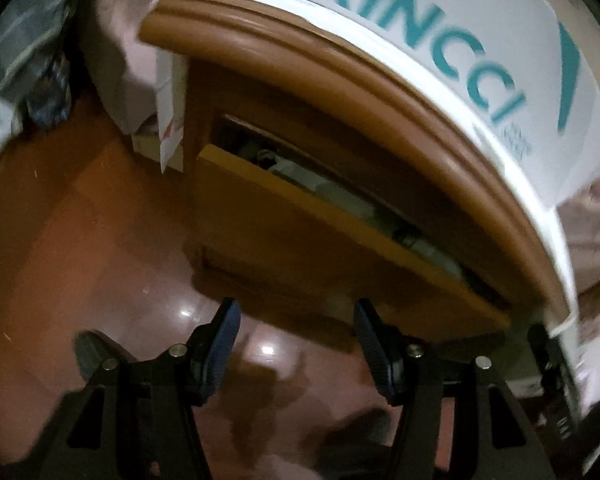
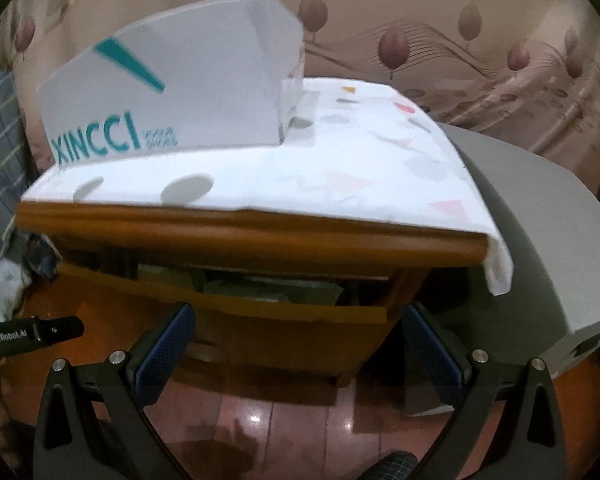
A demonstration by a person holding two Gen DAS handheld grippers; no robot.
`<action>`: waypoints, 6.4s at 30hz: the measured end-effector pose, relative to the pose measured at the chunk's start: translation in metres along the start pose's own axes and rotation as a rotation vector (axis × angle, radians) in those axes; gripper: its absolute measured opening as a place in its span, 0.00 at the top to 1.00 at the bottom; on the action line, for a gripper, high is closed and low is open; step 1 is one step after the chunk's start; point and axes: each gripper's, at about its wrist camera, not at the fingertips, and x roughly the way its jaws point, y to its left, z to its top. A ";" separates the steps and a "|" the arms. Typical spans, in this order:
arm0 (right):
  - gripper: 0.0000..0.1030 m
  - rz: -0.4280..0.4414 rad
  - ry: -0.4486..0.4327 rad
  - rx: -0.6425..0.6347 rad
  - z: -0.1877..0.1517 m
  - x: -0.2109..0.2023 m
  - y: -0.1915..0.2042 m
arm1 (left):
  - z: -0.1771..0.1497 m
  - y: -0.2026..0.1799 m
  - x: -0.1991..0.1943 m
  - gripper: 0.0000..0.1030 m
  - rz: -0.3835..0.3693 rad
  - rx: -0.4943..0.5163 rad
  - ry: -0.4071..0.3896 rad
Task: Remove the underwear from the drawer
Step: 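Hook the drawer front with the left gripper and pull it open, then reach the left gripper into the drawer and grasp the white ribbed underwear, then lift the white underwear with the left gripper while the right gripper reaches into the drawer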
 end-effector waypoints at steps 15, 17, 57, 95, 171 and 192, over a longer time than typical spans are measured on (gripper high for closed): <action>0.00 -0.003 -0.012 0.131 0.014 -0.014 -0.034 | 0.006 0.037 0.040 0.40 -0.282 -0.469 -0.030; 0.00 0.001 -0.015 0.136 0.014 -0.014 -0.035 | 0.011 0.039 0.043 0.39 -0.278 -0.484 -0.044; 0.00 0.049 0.015 0.131 0.014 -0.011 -0.028 | -0.005 0.080 0.138 0.00 -0.249 -0.874 0.012; 0.00 0.016 0.053 0.174 0.011 -0.002 -0.043 | -0.069 0.093 0.048 0.00 0.095 -0.521 0.193; 0.00 0.037 0.105 0.114 0.012 0.004 -0.032 | -0.036 -0.032 0.114 0.37 0.157 0.290 0.410; 0.10 0.161 0.354 0.070 -0.011 0.029 -0.017 | -0.044 -0.035 0.040 0.56 0.026 0.378 0.270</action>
